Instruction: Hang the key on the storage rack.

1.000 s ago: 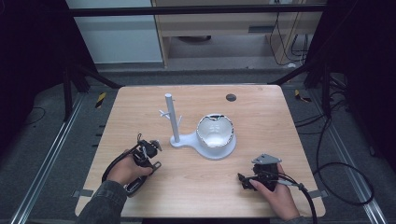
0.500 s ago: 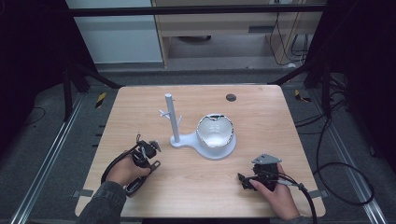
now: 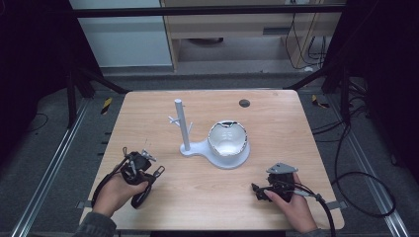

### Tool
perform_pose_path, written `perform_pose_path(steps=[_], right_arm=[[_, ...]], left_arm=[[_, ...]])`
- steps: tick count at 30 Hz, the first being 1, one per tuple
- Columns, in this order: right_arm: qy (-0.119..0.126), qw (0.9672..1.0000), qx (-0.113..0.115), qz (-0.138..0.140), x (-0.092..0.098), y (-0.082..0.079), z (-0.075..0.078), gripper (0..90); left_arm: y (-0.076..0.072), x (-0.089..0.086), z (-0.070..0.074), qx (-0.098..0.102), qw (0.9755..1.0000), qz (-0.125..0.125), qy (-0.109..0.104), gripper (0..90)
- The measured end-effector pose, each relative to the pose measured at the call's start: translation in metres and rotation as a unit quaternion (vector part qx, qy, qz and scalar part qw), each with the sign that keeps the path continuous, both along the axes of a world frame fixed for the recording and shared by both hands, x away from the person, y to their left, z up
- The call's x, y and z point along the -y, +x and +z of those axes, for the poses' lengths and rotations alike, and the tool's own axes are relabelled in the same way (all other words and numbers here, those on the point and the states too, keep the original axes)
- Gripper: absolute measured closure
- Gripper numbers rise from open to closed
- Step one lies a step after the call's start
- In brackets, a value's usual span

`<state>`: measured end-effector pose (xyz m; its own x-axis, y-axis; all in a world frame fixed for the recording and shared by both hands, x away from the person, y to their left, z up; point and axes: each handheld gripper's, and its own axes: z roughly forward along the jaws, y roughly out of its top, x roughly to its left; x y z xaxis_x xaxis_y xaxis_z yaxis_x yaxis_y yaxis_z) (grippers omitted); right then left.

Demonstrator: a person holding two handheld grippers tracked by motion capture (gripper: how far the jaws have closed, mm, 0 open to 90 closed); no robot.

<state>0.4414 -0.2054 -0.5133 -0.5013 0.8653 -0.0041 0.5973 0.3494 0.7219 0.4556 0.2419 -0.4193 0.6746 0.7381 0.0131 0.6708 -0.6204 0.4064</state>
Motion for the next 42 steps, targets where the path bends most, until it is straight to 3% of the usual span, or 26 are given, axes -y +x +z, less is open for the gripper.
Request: perform_pose_path(steps=[3, 7, 12, 15, 27, 31, 34, 42], right_arm=[[0.000, 1.0000, 0.000, -0.001, 0.000, 0.000, 0.000, 0.5], [0.000, 1.0000, 0.000, -0.001, 0.000, 0.000, 0.000, 0.5], [0.001, 1.0000, 0.000, -0.001, -0.001, 0.000, 0.000, 0.5], [0.001, 1.0000, 0.000, -0.001, -0.001, 0.000, 0.000, 0.5], [0.001, 1.0000, -0.001, 0.002, 0.000, 0.001, 0.000, 0.5], [0.001, 1.0000, -0.001, 0.001, -0.001, 0.001, 0.000, 0.5], [0.001, 1.0000, 0.000, 0.002, 0.000, 0.001, 0.000, 0.5], [0.001, 1.0000, 0.000, 0.001, -0.001, 0.001, 0.000, 0.5]], left_arm=[[-0.016, -0.011, 0.011, 0.036, 0.9988, 0.006, -0.032, 80.4], [-0.031, -0.023, 0.025, 0.076, 0.9946, 0.016, -0.069, 80.5], [-0.036, -0.027, 0.037, 0.133, 0.9835, 0.025, -0.121, 80.5], [-0.033, -0.023, 0.039, 0.158, 0.9789, 0.024, -0.128, 80.5], [-0.016, -0.012, 0.041, 0.203, 0.9664, 0.054, -0.149, 80.5], [-0.012, -0.007, 0.042, 0.201, 0.9670, 0.050, -0.149, 80.5], [-0.010, -0.004, 0.044, 0.209, 0.9657, 0.048, -0.146, 80.5], [-0.010, 0.002, 0.050, 0.232, 0.9580, 0.051, -0.160, 80.5]])
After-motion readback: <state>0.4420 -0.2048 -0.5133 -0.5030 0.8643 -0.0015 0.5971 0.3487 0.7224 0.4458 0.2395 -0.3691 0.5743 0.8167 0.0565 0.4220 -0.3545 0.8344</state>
